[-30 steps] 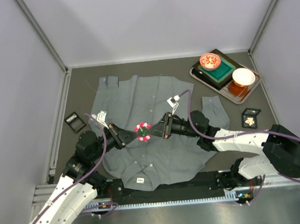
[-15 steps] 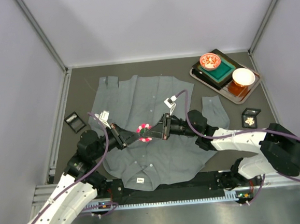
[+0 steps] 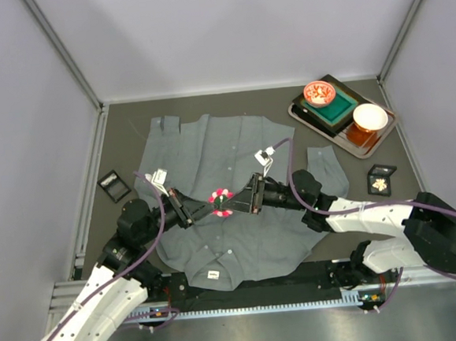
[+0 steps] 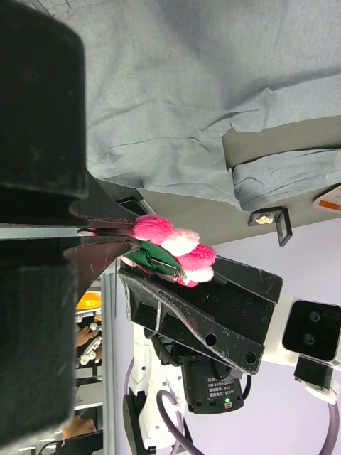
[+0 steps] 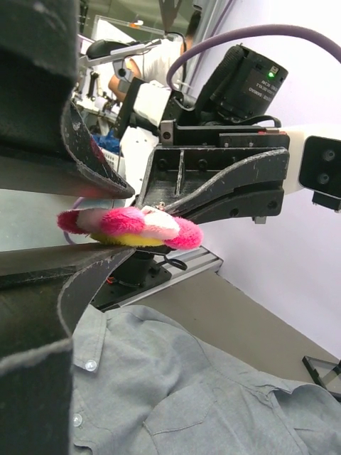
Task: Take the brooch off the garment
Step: Close the brooch.
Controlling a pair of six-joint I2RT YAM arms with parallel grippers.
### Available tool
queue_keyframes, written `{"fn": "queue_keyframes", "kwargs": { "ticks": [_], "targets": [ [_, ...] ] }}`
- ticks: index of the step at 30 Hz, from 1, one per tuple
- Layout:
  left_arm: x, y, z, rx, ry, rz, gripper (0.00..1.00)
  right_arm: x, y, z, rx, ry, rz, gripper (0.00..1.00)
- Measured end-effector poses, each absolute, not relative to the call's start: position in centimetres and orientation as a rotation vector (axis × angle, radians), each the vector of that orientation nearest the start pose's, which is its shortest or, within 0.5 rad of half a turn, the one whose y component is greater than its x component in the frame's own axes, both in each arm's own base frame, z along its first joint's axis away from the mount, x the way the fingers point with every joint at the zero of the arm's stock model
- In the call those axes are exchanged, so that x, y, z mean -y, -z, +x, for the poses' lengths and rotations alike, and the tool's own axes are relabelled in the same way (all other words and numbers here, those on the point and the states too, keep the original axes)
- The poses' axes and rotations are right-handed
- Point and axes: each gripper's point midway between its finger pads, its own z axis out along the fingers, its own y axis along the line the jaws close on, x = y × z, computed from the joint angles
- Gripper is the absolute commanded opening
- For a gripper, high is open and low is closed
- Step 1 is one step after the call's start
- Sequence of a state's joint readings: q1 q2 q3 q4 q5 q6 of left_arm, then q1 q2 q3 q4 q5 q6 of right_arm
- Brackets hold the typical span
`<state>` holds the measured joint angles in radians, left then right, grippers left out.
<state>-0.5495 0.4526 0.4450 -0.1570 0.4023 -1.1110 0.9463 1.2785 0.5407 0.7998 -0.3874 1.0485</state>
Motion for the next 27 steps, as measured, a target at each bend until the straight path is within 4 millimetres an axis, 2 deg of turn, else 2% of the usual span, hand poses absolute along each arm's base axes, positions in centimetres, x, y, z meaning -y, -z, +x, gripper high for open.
{"fn": "queue_keyframes", "kwargs": {
  "ticks": [2,12,14,15,19,21,22,25,26,27],
  "targets": [
    [21.51,-23.38,15.33,-1.982,1.511,-0.221,0.0,-37.32,-24.03,14.63,-1.814,-1.807,-0.283,0.31],
    [21.58,-23.57,15.4,-1.97,1.525,-0.229,0.0,-37.27,-23.96,14.83,-1.817,-1.8,-0.271,0.11],
    [21.57,-23.61,15.4,-1.968,1.525,-0.229,0.0,-37.27,-23.97,14.87,-1.817,-1.8,-0.268,0.06],
    [21.56,-23.64,15.38,-1.966,1.526,-0.228,0.0,-37.27,-24.01,14.86,-1.815,-1.801,-0.268,0.0],
    [21.57,-23.7,15.34,-1.964,1.528,-0.225,0.02,-37.21,-24.06,14.81,-1.809,-1.808,-0.265,0.0],
    [21.56,-23.68,15.33,-1.963,1.524,-0.216,0.2,-37.22,-24.12,14.8,-1.807,-1.811,-0.264,0.0],
    [21.52,-23.63,15.31,-1.965,1.518,-0.212,0.41,-37.22,-24.08,14.81,-1.81,-1.81,-0.262,0.0],
    [21.11,-23.23,15.29,-1.992,1.455,-0.188,0.55,-37.21,-23.93,14.77,-1.827,-1.815,-0.247,0.0],
    [20.9,-23.02,15.34,-2.002,1.425,-0.181,0.69,-37.2,-23.97,14.84,-1.828,-1.816,-0.238,0.0],
    [20.73,-22.88,15.34,-2.01,1.403,-0.171,0.69,-37.19,-23.99,14.88,-1.831,-1.818,-0.23,0.0]
  ]
}}
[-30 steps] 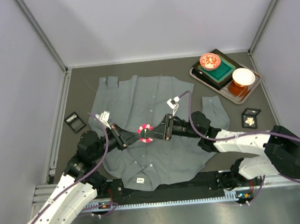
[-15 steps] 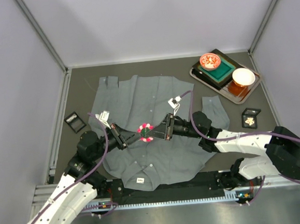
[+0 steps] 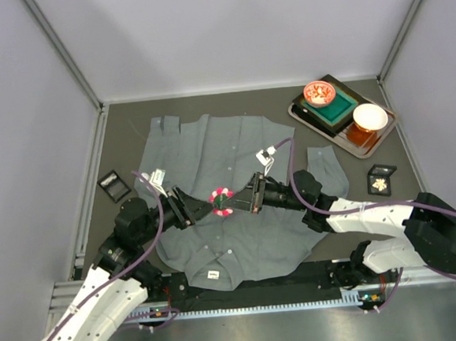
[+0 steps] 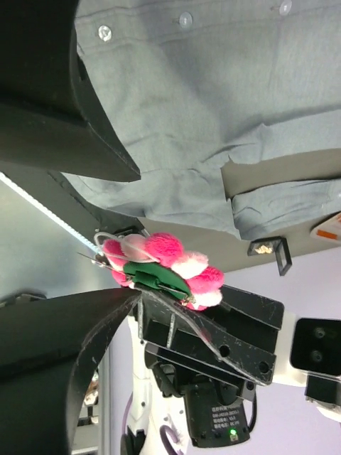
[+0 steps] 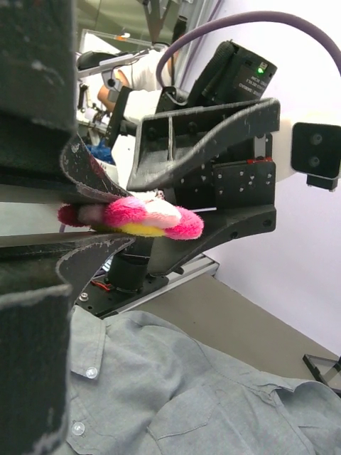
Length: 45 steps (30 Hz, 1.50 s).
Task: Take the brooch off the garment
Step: Close the brooch.
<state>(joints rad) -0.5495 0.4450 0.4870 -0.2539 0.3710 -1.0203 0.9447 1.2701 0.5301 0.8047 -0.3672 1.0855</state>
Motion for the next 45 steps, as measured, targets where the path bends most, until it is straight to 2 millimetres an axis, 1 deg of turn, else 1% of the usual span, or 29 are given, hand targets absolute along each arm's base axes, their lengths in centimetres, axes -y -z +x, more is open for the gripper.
{"fn": "queue_keyframes", "kwargs": {
  "ticks": [4,6,7,10,12,15,17,20,23,24,26,28,30,32,33,35,37,39,42,43,45],
  "targets": [
    [20.4,-23.1,15.2,-2.026,1.341,-0.106,0.71,-37.2,-24.0,15.0,-1.851,-1.836,-0.182,0.0],
    [20.5,-23.4,15.3,-2.025,1.328,-0.071,0.64,-37.2,-24.2,15.1,-1.858,-1.848,-0.159,0.0],
    [20.6,-23.4,15.3,-2.028,1.322,-0.057,0.63,-37.2,-24.2,15.1,-1.861,-1.852,-0.146,0.0],
    [20.4,-22.7,15.4,-2.05,1.282,-0.024,0.63,-37.2,-24.4,15.2,-1.865,-1.864,-0.128,0.0],
    [20.2,-22.2,15.2,-2.066,1.259,-0.014,0.62,-37.2,-24.5,15.4,-1.853,-1.851,-0.145,0.0],
    [19.8,-22.2,15.3,-2.065,1.226,-0.012,0.63,-36.9,-23.8,15.7,-1.856,-1.799,-0.181,0.0],
    [19.7,-22.3,15.2,-2.059,1.224,-0.004,0.64,-36.7,-23.7,15.9,-1.843,-1.774,-0.21,0.0],
    [20.0,-22.7,15.0,-2.046,1.251,0.015,0.65,-36.2,-24.2,15.6,-1.785,-1.712,-0.313,0.0],
    [20.8,-23.5,14.9,-2.012,1.324,0.033,0.58,-35.5,-24.8,15.3,-1.721,-1.612,-0.445,0.0],
    [21.1,-23.8,14.9,-2.008,1.35,0.035,0.59,-35.4,-25.0,15.4,-1.704,-1.572,-0.495,0.0],
    [21.7,-24.4,15.0,-1.987,1.383,0.059,0.65,-35.5,-25.8,15.6,-1.672,-1.493,-0.592,0.0],
    [21.9,-24.9,15.0,-1.979,1.386,0.089,0.66,-35.7,-26.8,15.8,-1.64,-1.437,-0.681,0.0],
    [22.0,-26.0,15.3,-1.961,1.366,0.131,0.66,-35.9,-28.5,15.5,-1.595,-1.409,-0.774,0.0],
    [22.1,-27.3,15.7,-1.939,1.343,0.172,0.66,-36.0,-29.7,15.0,-1.556,-1.422,-0.827,0.0],
    [22.2,-28.0,15.8,-1.922,1.334,0.201,0.66,-35.9,-30.2,14.8,-1.545,-1.431,-0.847,0.0],
    [22.4,-28.6,15.9,-1.909,1.332,0.233,0.66,-35.7,-30.5,14.5,-1.537,-1.449,-0.865,0.0],
    [22.6,-28.7,15.6,-1.904,1.351,0.253,0.57,-35.5,-30.4,14.1,-1.553,-1.482,-0.881,0.0],
    [22.9,-28.7,15.2,-1.893,1.39,0.276,0.52,-35.3,-30.1,13.8,-1.577,-1.516,-0.877,0.0],
    [23.3,-29.0,14.5,-1.878,1.457,0.291,0.33,-35.2,-29.7,13.0,-1.617,-1.584,-0.865,0.0],
    [23.5,-29.1,14.2,-1.875,1.484,0.298,0.24,-35.1,-29.6,12.8,-1.63,-1.608,-0.856,0.0],
    [23.7,-29.4,13.7,-1.866,1.524,0.307,0.17,-35.1,-29.4,12.5,-1.662,-1.646,-0.832,0.0]
  ]
}}
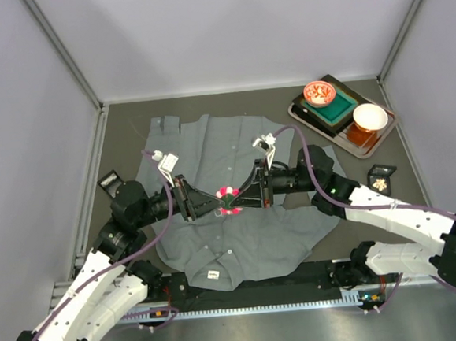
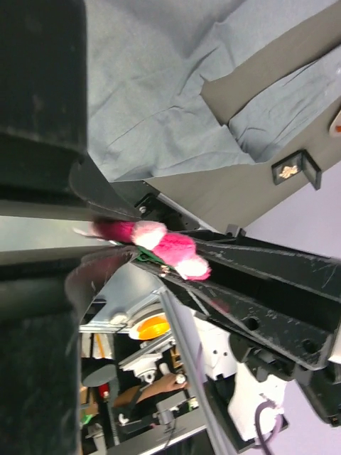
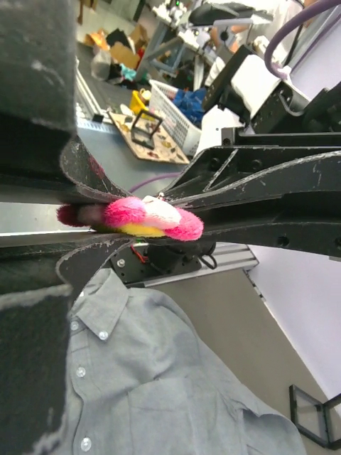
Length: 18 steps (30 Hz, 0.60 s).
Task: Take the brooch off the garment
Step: Close the brooch.
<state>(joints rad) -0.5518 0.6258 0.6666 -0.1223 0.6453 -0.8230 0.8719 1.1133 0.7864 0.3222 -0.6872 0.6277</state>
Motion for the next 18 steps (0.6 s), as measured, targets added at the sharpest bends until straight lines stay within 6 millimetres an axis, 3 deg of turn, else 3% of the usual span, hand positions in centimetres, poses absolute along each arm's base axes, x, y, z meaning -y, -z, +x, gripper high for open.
{"fn": "queue_keyframes", "kwargs": {
  "ticks": [1,3,4,6,7,10,14,18],
  "targets": [
    [23.8,-29.6,13.5,-1.859,1.539,0.316,0.07,-35.0,-29.4,12.4,-1.678,-1.666,-0.816,0.0],
    [23.9,-29.8,13.3,-1.852,1.564,0.321,0.0,-35.0,-29.7,12.2,-1.697,-1.711,-0.788,0.03],
    [24.0,-30.0,13.2,-1.844,1.574,0.325,0.0,-35.0,-29.9,12.2,-1.704,-1.729,-0.772,0.21],
    [24.1,-30.3,13.5,-1.838,1.588,0.321,0.0,-34.8,-30.0,12.9,-1.746,-1.756,-0.716,0.38],
    [24.3,-30.1,13.9,-1.853,1.589,0.3,0.0,-34.7,-30.0,13.5,-1.779,-1.755,-0.689,0.57],
    [24.9,-30.1,15.4,-1.902,1.59,0.223,0.0,-34.1,-29.4,15.8,-1.872,-1.704,-0.602,0.72],
    [25.1,-29.8,18.3,-1.956,1.571,0.083,0.0,-32.6,-27.9,17.9,-1.932,-1.618,-0.546,0.77],
    [23.9,-28.9,22.5,-1.951,1.557,-0.086,0.0,-32.3,-26.7,17.4,-1.946,-1.622,-0.58,0.79]
  ]
}}
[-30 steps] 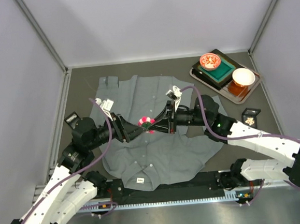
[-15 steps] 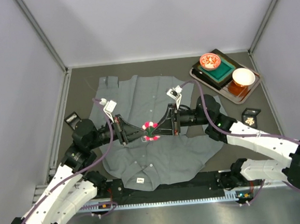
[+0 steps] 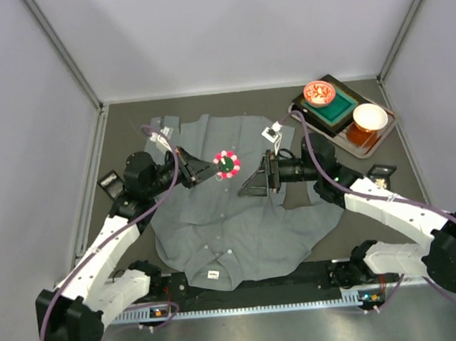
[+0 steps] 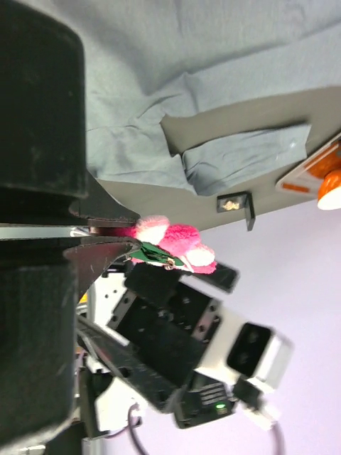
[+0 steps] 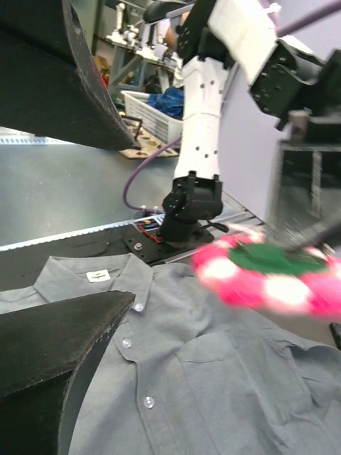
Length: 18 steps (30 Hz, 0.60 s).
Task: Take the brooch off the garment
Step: Close the brooch.
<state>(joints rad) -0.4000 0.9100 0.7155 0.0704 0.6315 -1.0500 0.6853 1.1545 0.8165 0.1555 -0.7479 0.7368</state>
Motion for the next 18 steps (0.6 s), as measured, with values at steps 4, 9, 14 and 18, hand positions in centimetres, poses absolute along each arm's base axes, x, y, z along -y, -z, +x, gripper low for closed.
{"fn": "queue_keyframes", "kwargs": {
  "ticks": [4,9,14,18],
  "targets": [
    [23.6,-26.5,24.9,-1.994,1.551,-0.19,0.0,-32.4,-25.2,16.9,-1.935,-1.683,-0.574,0.8],
    [23.9,-25.4,25.3,-2.015,1.578,-0.217,0.0,-33.7,-23.8,18.1,-1.935,-1.716,-0.547,0.8],
    [23.7,-25.3,25.4,-2.005,1.582,-0.221,0.0,-34.4,-23.0,19.0,-1.952,-1.714,-0.502,0.8],
    [23.7,-25.3,25.5,-1.999,1.576,-0.211,0.0,-34.6,-24.0,19.5,-1.92,-1.724,-0.475,0.79]
  ]
}}
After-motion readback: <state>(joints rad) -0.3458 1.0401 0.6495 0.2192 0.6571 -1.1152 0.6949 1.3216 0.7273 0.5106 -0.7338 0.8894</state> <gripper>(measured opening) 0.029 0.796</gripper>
